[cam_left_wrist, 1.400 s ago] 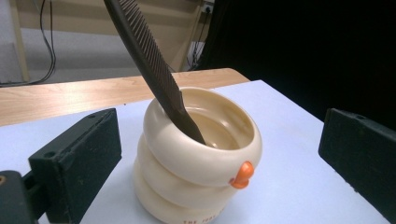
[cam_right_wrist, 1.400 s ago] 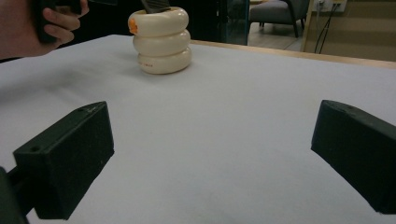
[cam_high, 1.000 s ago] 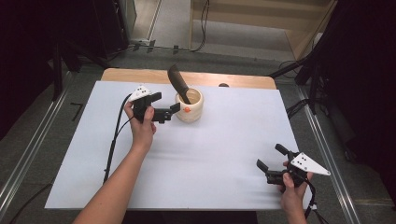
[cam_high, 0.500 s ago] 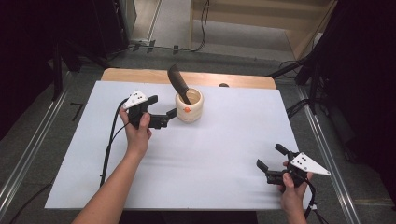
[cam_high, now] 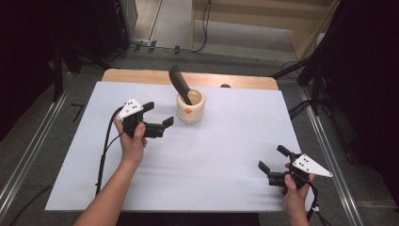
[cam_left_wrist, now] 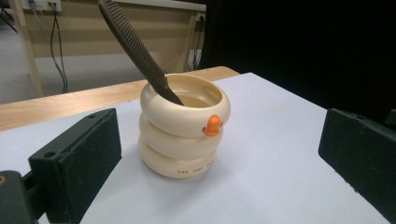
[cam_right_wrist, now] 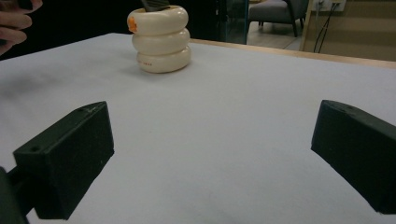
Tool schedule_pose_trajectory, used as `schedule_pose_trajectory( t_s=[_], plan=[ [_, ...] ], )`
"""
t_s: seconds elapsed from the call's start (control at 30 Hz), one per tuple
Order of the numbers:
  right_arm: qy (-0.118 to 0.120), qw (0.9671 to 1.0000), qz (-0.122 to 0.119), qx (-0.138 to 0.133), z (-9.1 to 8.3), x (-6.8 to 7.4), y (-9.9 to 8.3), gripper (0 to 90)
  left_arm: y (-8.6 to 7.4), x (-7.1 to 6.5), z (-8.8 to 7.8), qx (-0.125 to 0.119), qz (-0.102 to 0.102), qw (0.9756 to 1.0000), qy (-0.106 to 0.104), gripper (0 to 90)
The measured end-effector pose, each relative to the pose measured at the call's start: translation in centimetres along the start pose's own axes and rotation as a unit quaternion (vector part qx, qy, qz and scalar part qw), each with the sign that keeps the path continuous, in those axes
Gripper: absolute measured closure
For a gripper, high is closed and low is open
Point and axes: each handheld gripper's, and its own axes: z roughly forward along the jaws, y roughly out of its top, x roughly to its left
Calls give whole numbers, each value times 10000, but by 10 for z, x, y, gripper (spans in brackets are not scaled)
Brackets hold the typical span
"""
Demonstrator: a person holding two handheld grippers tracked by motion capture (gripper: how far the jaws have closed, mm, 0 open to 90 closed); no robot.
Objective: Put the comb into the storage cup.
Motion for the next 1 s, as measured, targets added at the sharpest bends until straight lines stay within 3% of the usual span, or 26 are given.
schedule_pose_trajectory(
  t_s=[0.47,1.0],
  plan=[
    [-6,10000,9,15,0,0,0,0,-14,-1,-26,73,223,9996,139,0],
    [-41,10000,13,28,0,1,0,0,-30,8,-69,-8,176,9994,309,0]
  ],
)
